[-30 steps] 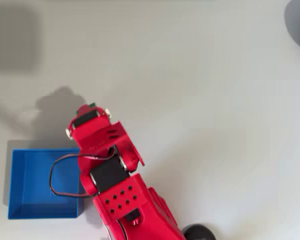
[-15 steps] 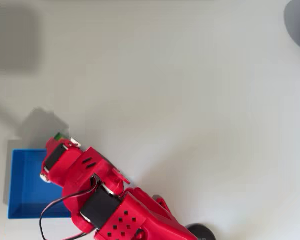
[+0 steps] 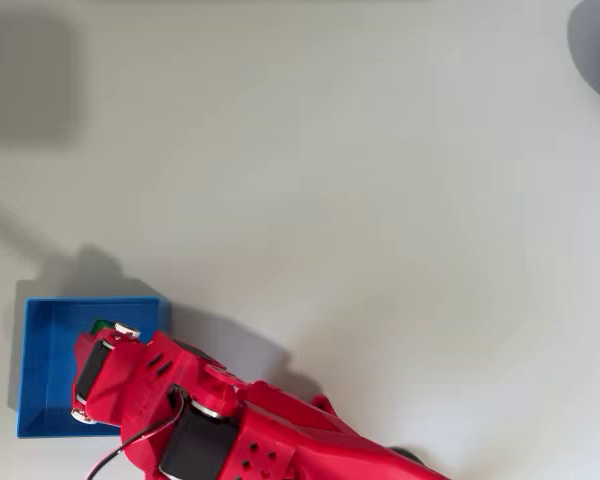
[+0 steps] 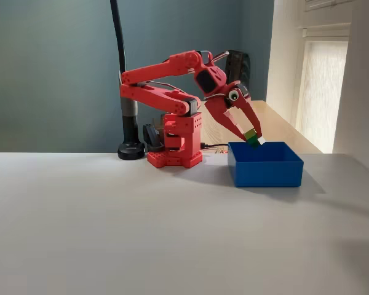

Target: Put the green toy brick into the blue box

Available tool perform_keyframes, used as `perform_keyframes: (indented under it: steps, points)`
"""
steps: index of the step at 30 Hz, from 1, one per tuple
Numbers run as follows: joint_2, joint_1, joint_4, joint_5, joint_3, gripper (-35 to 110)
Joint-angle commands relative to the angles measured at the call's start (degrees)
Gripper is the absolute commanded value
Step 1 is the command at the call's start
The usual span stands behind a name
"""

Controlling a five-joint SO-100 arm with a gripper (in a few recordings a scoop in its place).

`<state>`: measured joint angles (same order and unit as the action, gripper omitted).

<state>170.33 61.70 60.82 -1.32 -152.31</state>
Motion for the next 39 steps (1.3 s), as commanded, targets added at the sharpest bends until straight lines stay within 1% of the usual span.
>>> perform_keyframes:
  steps: [1,3,8,11,13,16,18,21,26,30,34,39]
  points:
    - [0.70,1.76,1.05,-1.76,1.58,20]
    - [0.70,2.02,1.05,-1.76,1.32,26]
    - [0.70,2.11,1.05,-1.14,2.02,33]
    - [0.62,1.67,0.53,-0.88,2.99,31]
    - [0.62,0.18,-1.41,-1.49,3.60,27]
    - [0.62,-5.45,-5.54,-2.90,3.60,17]
    - [0.62,-11.43,-9.32,-3.43,2.64,8]
    - [0.70,-21.53,-14.15,-3.87,0.18,0]
    - [1.58,-37.53,-18.11,-4.04,-5.45,0]
    - [1.67,-47.02,-19.69,-3.87,-10.37,0]
    - [1.85,-52.56,-21.71,-3.87,-15.56,0]
    - [7.91,-54.67,-21.62,-4.39,-23.12,0]
